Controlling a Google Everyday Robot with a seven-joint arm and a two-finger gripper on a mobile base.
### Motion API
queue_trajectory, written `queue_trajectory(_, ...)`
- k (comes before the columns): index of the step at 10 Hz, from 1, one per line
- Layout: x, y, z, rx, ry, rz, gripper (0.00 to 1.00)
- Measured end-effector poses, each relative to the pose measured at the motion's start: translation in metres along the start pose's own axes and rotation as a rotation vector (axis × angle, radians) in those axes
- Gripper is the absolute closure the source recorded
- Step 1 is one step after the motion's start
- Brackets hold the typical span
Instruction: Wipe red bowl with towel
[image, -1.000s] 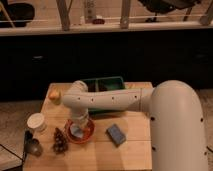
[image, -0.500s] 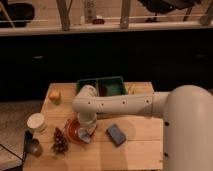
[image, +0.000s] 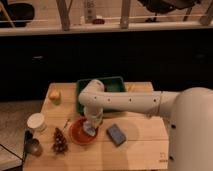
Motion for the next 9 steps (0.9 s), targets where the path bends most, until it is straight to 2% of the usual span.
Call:
queue_trajectory(2, -0.001, -0.019, 0.0, 0.007, -0.004, -0.025, 0.98)
queue_trajectory(4, -0.018, -0.046, 0.004, 0.012, -0.018, -0.082, 0.98)
queue_trajectory(6, -0.035, -0.061, 0.008, 0.012, -0.03, -0.137, 0.98)
queue_trajectory(7, -0.047, -0.066, 0.01, 0.011, -0.039, -0.172, 0.98)
queue_trajectory(9, -0.063, -0.058, 0.014, 0.005, -0.052, -0.2, 0.98)
